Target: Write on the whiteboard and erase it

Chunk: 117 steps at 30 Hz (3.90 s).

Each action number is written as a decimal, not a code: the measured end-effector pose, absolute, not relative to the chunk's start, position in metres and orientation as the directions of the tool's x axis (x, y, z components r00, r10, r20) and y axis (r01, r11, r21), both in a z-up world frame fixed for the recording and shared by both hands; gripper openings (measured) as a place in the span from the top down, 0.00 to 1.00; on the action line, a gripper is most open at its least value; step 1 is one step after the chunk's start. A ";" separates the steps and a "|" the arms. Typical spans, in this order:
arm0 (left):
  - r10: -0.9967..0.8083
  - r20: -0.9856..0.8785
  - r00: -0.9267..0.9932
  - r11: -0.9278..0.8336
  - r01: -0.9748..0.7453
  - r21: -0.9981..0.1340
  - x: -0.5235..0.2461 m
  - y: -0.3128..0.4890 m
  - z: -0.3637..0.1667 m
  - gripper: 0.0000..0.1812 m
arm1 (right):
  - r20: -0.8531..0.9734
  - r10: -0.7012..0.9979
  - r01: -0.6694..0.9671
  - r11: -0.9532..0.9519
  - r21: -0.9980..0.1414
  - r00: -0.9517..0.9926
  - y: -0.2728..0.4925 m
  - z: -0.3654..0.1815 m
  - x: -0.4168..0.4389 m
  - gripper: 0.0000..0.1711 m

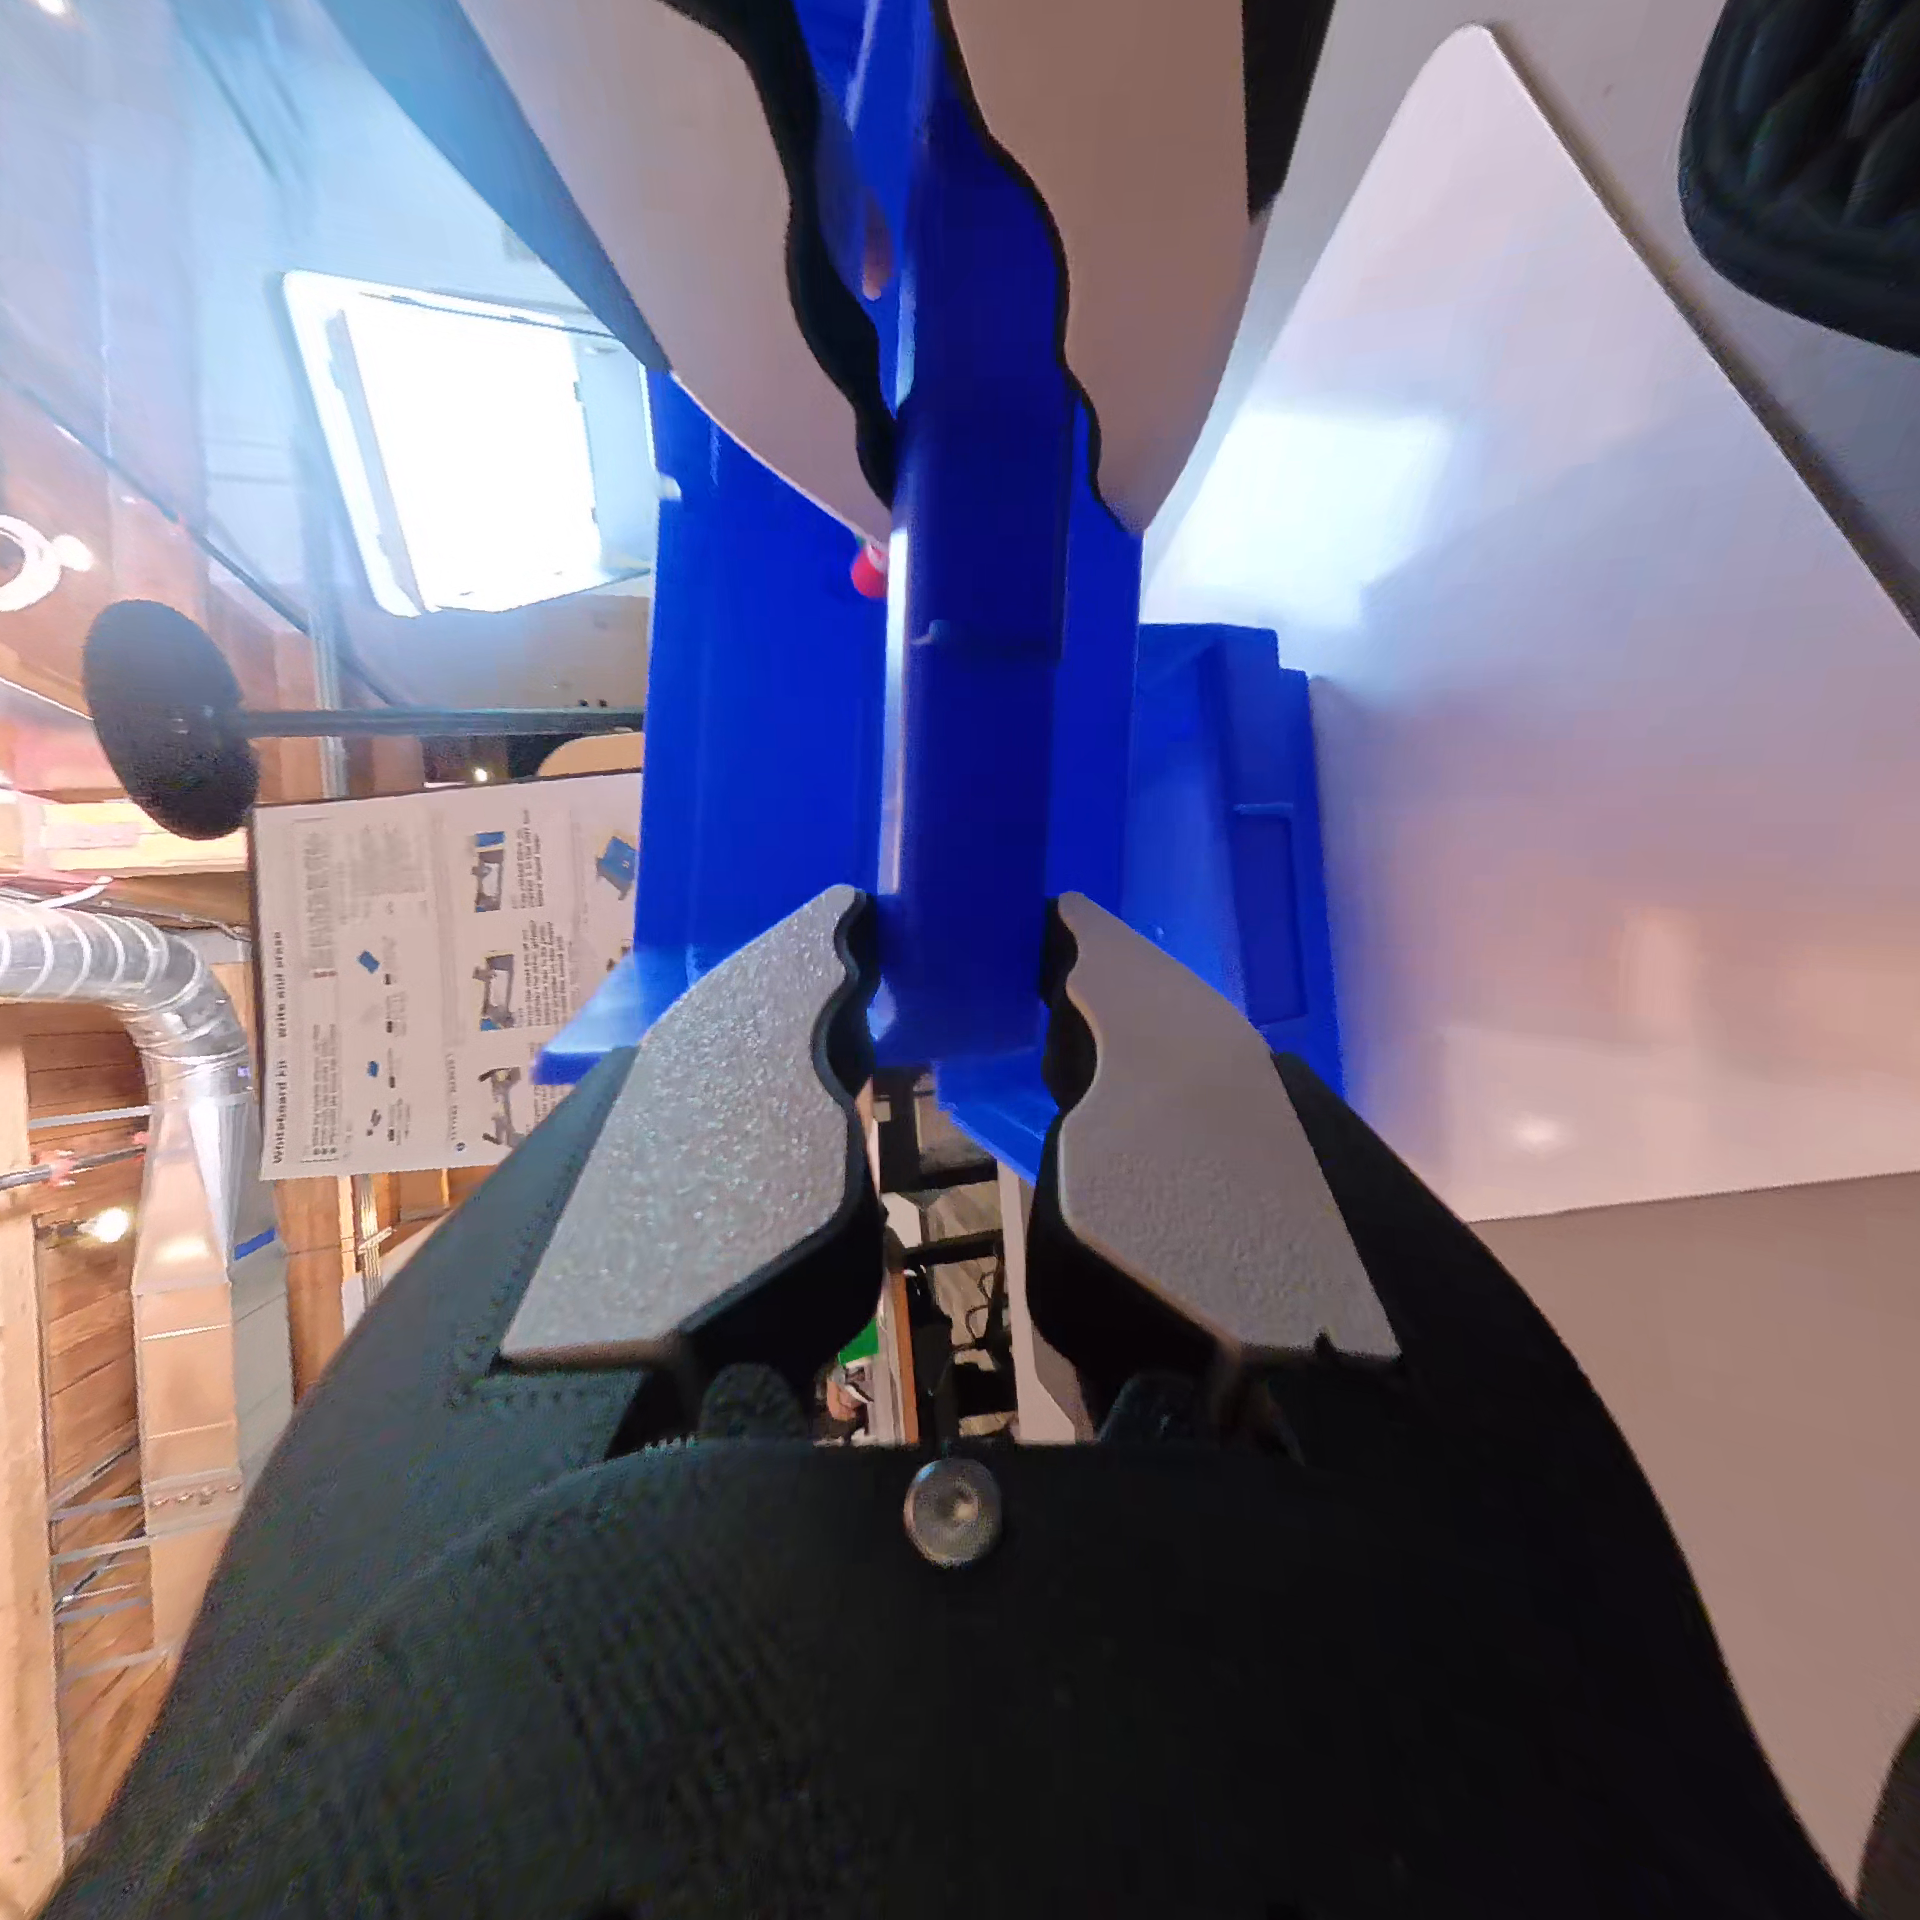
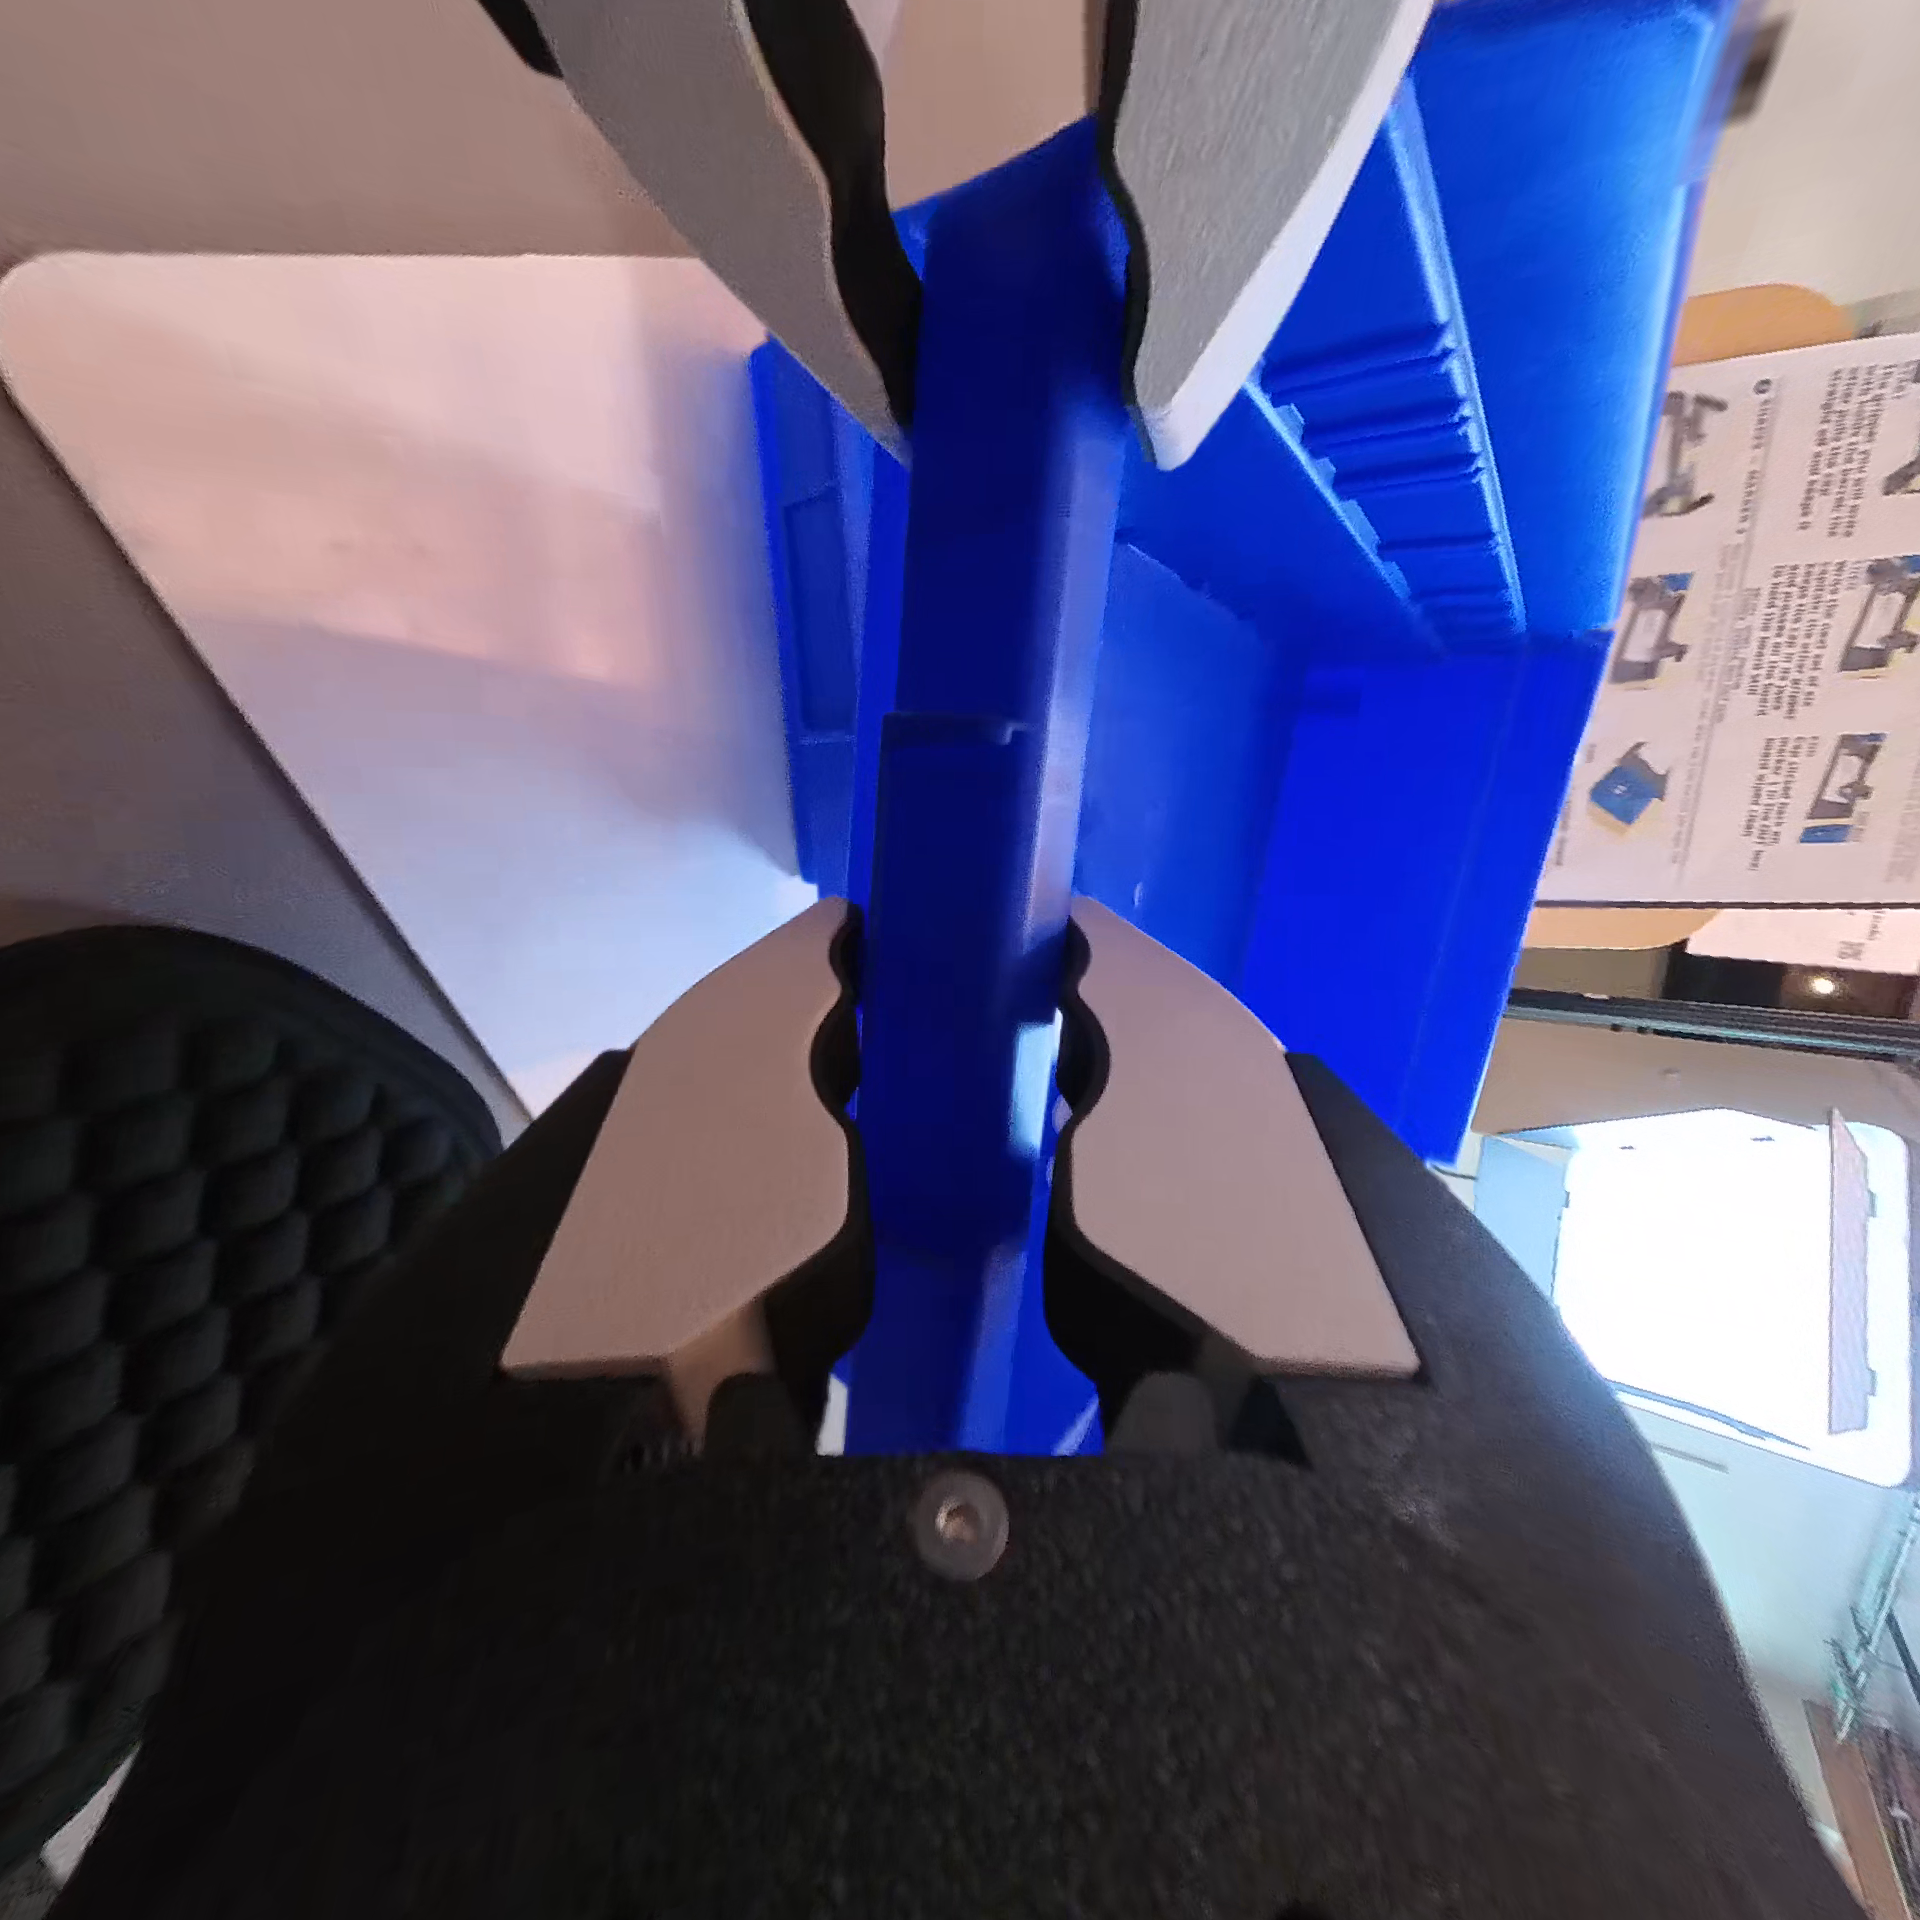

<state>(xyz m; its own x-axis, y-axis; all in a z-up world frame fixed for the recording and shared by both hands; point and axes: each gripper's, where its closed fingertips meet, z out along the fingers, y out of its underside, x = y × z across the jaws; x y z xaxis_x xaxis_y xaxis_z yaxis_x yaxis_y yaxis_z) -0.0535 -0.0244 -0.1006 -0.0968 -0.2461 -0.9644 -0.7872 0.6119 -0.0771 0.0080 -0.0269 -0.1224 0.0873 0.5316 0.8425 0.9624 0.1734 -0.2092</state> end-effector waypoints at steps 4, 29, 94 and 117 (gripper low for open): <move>-0.228 -0.972 -0.066 0.630 -0.771 -0.095 -0.055 -0.027 -0.082 0.83 | 0.910 0.397 0.948 0.230 -0.222 0.117 -0.024 -0.098 0.007 0.78; 0.020 -0.997 -0.081 0.633 -0.771 0.075 -0.099 -0.018 -0.027 0.88 | 0.673 0.477 0.594 0.330 -0.733 0.566 -0.043 -0.073 0.054 0.77; -0.647 -0.550 0.529 -0.390 -0.849 -0.357 -0.344 0.013 -0.231 0.74 | 0.293 0.943 0.950 -0.063 -0.307 0.158 0.088 -0.251 -0.078 0.59; -0.801 -0.503 0.325 -0.272 -0.946 -0.178 -0.269 0.087 -0.274 0.83 | 0.407 0.906 0.969 -0.015 -0.245 0.117 -0.002 -0.212 0.056 0.83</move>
<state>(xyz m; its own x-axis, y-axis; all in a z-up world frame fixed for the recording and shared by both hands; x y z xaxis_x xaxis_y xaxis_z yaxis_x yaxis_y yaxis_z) -0.2689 0.0872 -0.2736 0.3251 -0.8011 -0.5025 -0.9457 -0.2720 -0.1781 0.0557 -0.0020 -0.2124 0.1168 0.9059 0.4071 0.9693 -0.0146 -0.2455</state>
